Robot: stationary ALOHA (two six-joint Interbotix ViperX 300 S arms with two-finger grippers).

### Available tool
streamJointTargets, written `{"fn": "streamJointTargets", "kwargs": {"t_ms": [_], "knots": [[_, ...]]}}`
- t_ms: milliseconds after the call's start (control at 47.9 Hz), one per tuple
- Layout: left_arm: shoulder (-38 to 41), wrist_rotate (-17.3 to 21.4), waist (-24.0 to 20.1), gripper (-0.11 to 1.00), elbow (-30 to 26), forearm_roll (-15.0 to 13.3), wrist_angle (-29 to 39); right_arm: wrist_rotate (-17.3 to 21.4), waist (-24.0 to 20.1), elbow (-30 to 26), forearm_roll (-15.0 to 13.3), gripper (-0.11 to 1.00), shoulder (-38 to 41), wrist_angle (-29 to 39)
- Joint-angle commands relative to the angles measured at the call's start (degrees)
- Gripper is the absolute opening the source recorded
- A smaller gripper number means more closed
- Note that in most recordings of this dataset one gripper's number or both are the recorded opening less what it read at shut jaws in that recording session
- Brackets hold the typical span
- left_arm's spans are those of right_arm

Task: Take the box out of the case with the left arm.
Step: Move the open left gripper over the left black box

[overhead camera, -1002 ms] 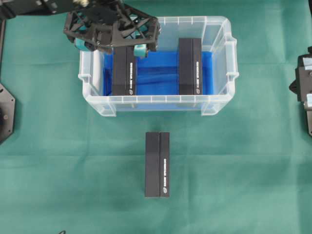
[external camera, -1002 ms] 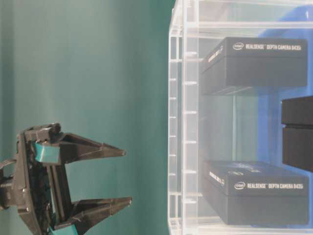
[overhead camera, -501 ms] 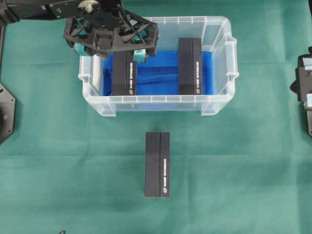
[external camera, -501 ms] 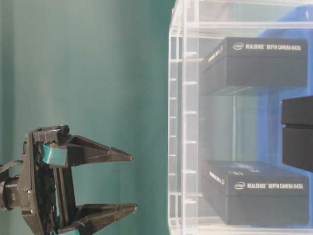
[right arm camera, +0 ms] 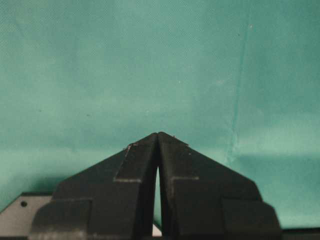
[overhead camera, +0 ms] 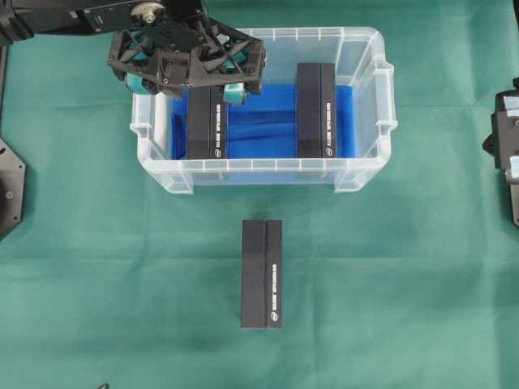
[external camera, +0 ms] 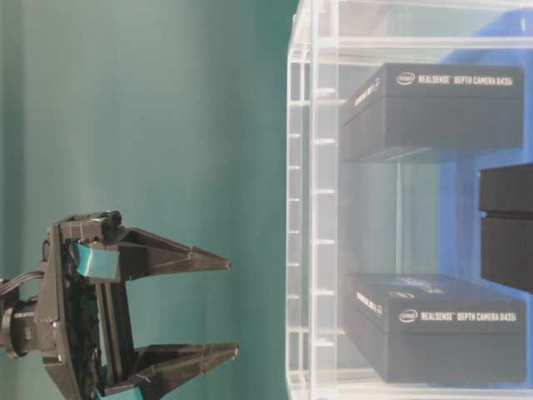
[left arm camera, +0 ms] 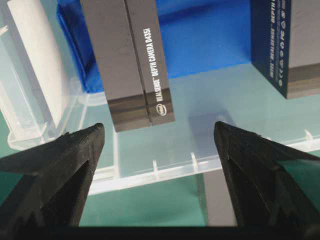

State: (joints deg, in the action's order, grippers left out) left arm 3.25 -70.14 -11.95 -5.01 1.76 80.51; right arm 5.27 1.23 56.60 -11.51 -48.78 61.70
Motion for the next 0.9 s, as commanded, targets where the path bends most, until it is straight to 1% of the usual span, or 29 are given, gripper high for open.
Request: {"fn": "streamJointTargets", "kwargs": {"t_ms": [0, 710, 877], "knots": [[-1.76, -0.09, 0.18, 0.86, -0.35, 0.18, -0.53, 0.18, 0.09, -1.41, 0.0, 0.07, 0.18, -0.09], [-1.76, -0.26, 0.09, 0.86, 0.44, 0.26, -1.14, 0.09, 0.09, -1.14, -0.09, 0.07, 0.18, -0.09], [-1.76, -0.26, -0.35, 0.86, 1.93, 0.44, -1.23, 0.09, 0.09, -1.14, -0.18, 0.07, 0.18, -0.09]]}}
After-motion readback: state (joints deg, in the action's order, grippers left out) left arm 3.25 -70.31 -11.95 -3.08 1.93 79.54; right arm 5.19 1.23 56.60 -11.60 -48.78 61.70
